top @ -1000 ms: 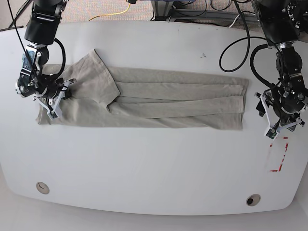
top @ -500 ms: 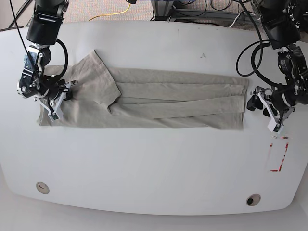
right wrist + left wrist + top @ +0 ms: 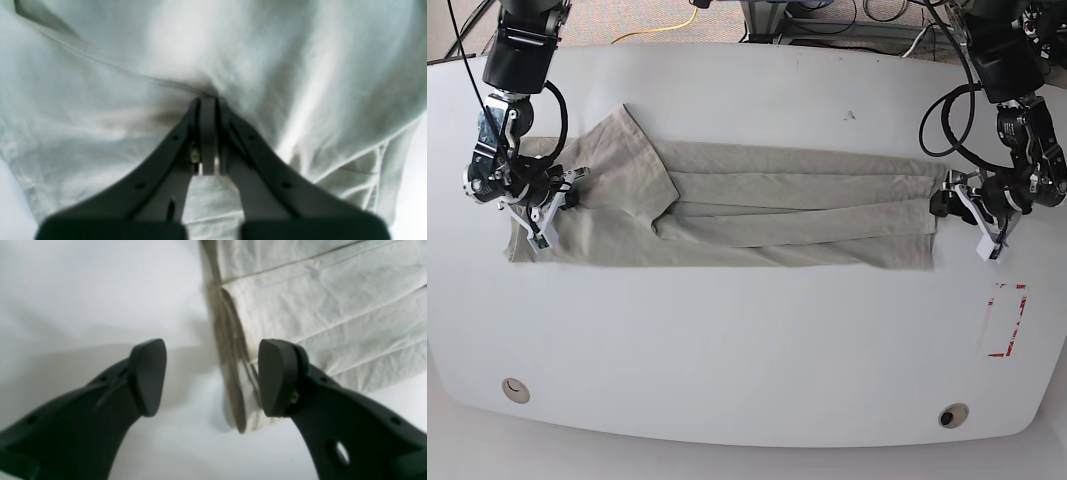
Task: Layout the t-shirt on the table in an organized manner, then fold the t-shirt properly
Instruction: 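Carry the strip end in the left gripper toward the right gripper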
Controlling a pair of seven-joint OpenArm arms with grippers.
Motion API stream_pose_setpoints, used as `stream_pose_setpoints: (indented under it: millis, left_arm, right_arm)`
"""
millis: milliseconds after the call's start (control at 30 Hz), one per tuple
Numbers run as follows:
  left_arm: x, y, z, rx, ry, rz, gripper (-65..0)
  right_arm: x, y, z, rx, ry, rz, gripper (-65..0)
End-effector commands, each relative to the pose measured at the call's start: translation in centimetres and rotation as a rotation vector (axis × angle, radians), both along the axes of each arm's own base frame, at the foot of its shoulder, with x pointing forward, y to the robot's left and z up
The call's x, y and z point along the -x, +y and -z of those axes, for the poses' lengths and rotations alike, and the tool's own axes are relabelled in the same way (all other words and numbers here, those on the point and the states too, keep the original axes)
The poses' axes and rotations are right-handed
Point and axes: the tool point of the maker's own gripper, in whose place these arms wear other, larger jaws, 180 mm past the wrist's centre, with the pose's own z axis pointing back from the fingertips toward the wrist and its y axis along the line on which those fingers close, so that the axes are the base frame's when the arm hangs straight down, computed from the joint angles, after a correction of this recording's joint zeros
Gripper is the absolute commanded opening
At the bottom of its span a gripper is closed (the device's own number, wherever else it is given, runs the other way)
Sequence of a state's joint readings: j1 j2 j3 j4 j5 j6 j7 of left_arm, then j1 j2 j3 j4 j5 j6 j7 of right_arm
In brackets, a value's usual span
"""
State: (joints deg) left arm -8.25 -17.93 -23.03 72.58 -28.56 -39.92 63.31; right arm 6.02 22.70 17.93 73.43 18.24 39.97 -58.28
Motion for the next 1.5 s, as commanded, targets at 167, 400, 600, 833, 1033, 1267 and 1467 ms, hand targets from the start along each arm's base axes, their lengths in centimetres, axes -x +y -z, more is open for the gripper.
stream_pose_setpoints:
  millis: [167,400,600,833,1033,1267,1467]
  left_arm:
    - [-0.6,-1.2,0.2,0.005,0.004,0.054,-24.3]
    - [-0.6,-3.6,0.8,0.046,0.007,0.076,-24.6]
    - [-0.6,-4.8,1.1,0.063,0.013,0.089,-24.9]
    - [-0.6,-5.2,1.3,0.069,0.014,0.095,-38.2]
    - [-0.6,-5.3,1.3,0.072,0.014,0.096,-49.4]
    - [-1.0,-5.4,0.5,0.062,-0.012,0.105,-57.6]
    - [-2.2,-5.5,-2.1,0.018,-0.095,0.13,-64.6]
  right_arm:
    - [1.4,-0.5,0.9,0.042,0.078,-0.01,-63.7]
    - [1.4,-0.5,0.9,0.042,0.077,-0.01,-63.9]
    - [1.4,-0.5,0.9,0.042,0.077,-0.01,-63.9]
    - [1.5,-0.5,0.9,0.042,0.078,-0.01,-63.9]
    - [1.5,-0.5,0.9,0.042,0.078,-0.01,-63.9]
    - [1.5,-0.5,0.9,0.042,0.078,-0.01,-63.9]
    - [1.5,-0.5,0.9,0.042,0.078,-0.01,-63.9]
